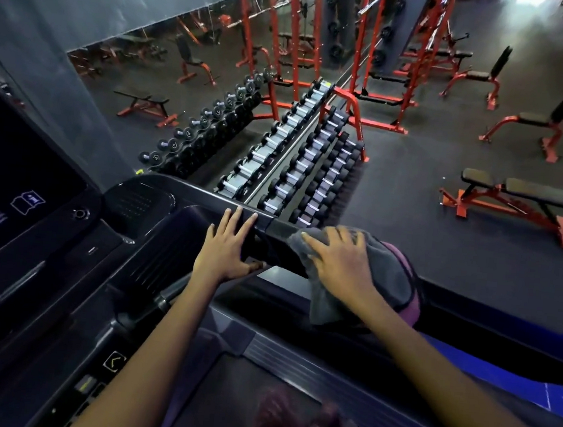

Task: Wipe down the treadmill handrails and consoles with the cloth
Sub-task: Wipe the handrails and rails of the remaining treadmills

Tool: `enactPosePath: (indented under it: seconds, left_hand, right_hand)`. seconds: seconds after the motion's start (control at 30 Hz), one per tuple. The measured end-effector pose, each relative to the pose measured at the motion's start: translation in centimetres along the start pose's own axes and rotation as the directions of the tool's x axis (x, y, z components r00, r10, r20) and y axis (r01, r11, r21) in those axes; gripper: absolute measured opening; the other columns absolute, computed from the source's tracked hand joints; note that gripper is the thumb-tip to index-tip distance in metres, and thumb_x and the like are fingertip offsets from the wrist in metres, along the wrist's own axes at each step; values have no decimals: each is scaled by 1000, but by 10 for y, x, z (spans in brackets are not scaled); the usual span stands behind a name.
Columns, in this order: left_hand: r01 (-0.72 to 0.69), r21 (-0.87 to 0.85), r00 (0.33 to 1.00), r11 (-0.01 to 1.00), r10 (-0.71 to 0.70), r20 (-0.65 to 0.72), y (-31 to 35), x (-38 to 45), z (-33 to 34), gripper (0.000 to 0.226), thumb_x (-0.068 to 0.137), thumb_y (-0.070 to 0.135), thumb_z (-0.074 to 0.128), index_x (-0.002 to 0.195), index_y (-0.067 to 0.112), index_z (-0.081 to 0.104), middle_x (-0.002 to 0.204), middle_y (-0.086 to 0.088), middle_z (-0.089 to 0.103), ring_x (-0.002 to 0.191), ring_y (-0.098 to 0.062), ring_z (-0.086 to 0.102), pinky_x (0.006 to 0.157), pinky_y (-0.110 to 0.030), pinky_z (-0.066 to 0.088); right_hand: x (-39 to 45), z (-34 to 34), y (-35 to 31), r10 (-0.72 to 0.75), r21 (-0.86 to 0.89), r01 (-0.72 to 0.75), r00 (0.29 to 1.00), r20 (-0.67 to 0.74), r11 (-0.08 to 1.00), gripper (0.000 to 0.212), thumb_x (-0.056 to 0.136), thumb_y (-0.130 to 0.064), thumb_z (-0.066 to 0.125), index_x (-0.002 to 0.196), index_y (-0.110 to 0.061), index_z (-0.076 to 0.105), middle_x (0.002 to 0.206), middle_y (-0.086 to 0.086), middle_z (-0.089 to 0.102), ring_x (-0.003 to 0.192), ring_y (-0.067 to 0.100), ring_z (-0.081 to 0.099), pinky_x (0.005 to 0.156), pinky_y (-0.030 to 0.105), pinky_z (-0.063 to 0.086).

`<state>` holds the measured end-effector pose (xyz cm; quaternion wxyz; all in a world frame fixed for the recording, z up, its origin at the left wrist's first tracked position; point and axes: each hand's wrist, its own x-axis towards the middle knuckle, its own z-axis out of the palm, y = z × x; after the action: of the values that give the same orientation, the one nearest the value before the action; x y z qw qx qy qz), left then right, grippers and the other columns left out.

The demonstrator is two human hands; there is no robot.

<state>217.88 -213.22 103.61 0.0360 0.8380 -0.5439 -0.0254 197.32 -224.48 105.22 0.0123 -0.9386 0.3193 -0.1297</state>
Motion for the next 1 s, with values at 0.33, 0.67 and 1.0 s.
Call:
enactPosePath:
  seconds: [0.33,0.67,1.0]
  left_hand:
    - [58,6,998,998,-58,-2,33,22,-24,86,82,61,55,142,6,28,153,-13,23,142,-28,18,115,-47,15]
    - [-272,25,962,962,272,9,65,13,13,102,76,44,63,151,14,0,159,-1,-1,146,-19,-7,115,-44,-9]
    - [-253,-2,956,967,250,-152,73,13,27,97,63,42,74,143,4,34,148,-12,36,141,-32,26,114,-55,8]
  right_hand:
    - [13,-8,-2,302,-43,-300,951,65,953,33,94,-33,42,125,-28,53,124,7,52,116,27,42,97,45,29]
    - [-55,-6,45,160,-164,-170,984,-75,972,45,84,-42,35,117,-30,63,96,5,63,88,29,57,77,40,36]
    - [-21,-5,21,397,-137,-398,917,-30,907,31,91,-35,45,115,-25,62,107,10,61,104,32,51,91,50,35]
